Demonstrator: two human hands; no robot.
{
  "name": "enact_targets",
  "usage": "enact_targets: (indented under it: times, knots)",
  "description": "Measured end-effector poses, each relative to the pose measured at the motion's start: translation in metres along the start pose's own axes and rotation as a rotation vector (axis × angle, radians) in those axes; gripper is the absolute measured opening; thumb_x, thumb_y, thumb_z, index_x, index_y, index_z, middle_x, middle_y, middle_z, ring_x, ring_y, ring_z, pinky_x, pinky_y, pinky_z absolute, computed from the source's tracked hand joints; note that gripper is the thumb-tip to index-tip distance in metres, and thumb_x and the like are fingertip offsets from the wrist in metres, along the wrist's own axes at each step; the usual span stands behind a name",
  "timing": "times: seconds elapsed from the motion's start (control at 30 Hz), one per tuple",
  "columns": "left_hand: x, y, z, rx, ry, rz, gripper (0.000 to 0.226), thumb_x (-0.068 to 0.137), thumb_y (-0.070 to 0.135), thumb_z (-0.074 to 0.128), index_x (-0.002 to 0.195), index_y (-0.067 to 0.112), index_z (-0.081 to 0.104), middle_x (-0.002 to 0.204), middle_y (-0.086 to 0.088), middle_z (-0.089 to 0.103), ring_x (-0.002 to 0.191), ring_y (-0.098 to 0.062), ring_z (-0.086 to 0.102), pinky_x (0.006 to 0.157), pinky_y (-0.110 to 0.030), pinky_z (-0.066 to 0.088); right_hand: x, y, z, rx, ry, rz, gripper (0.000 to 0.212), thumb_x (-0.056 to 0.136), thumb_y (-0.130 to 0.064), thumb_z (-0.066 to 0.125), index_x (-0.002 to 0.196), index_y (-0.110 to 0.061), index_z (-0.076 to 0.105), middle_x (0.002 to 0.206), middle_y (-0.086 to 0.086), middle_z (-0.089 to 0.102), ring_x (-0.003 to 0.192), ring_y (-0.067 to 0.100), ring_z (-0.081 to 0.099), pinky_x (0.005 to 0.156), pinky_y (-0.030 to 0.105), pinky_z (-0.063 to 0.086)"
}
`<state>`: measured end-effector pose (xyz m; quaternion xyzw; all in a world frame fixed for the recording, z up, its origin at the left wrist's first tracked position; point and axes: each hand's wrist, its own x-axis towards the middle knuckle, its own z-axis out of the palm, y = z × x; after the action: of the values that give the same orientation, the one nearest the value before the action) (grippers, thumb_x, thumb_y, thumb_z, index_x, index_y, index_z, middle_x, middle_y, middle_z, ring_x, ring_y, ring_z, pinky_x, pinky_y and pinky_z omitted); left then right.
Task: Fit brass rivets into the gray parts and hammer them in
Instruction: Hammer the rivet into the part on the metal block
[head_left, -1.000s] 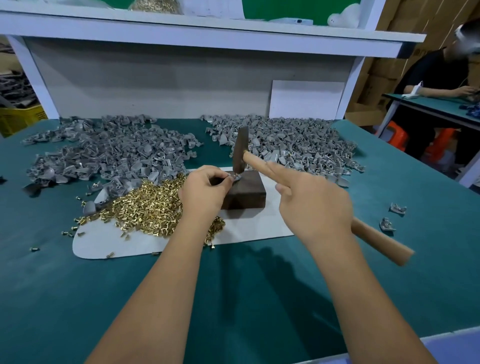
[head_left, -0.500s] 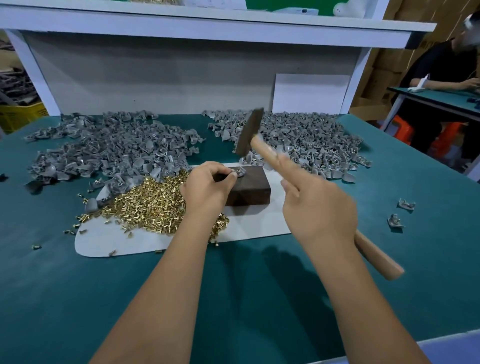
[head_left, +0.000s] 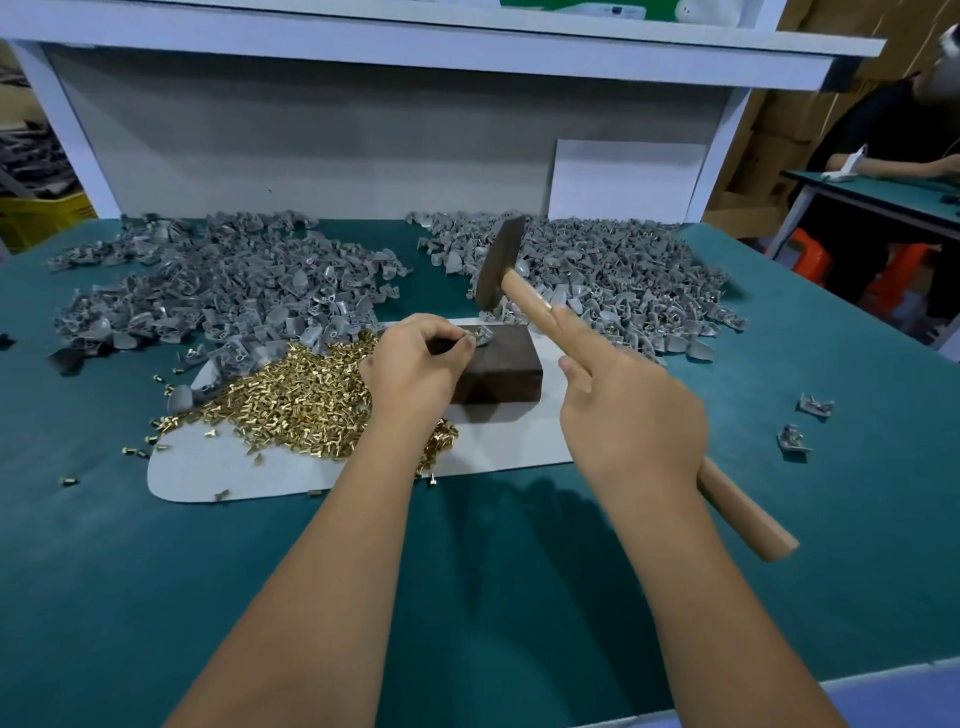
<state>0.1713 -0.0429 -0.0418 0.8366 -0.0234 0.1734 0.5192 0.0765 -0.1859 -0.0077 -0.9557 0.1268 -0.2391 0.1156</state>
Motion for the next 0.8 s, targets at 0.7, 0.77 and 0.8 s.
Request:
enact_targets:
  times: [0.7, 0.77, 0.8]
  knots:
    - [-0.002, 0.002, -0.013, -0.362, -0.043, 0.016, 0.018, 0.071, 0.039, 0.065, 0.076, 0.026, 0.076, 0.1, 0.006, 0.072, 0.122, -0.025, 0.054, 0.109, -0.058, 0.033, 0.004, 0.028, 0.017, -0.009, 0.044, 0.21, 0.02, 0.098, -0.033, 0.045, 0.097, -0.014, 0.049, 0.095, 0.009, 0.06, 0.079, 0.034, 0.054, 0.059, 0.034, 0.032]
    - [-0.002, 0.001, -0.013, -0.385, -0.046, 0.022, 0.016, 0.072, 0.038, 0.066, 0.075, 0.026, 0.076, 0.099, 0.007, 0.072, 0.122, -0.024, 0.054, 0.109, -0.056, 0.034, 0.003, 0.029, 0.02, -0.029, 0.02, 0.203, 0.018, 0.098, -0.032, 0.045, 0.091, -0.015, 0.046, 0.093, 0.009, 0.061, 0.078, 0.034, 0.054, 0.059, 0.034, 0.031]
    - [-0.002, 0.001, -0.013, -0.394, -0.046, 0.021, 0.015, 0.072, 0.038, 0.066, 0.074, 0.027, 0.076, 0.099, 0.008, 0.072, 0.122, -0.024, 0.054, 0.109, -0.055, 0.035, 0.003, 0.03, 0.021, -0.035, 0.008, 0.201, 0.018, 0.098, -0.031, 0.045, 0.088, -0.016, 0.043, 0.092, 0.009, 0.061, 0.074, 0.032, 0.05, 0.058, 0.033, 0.029]
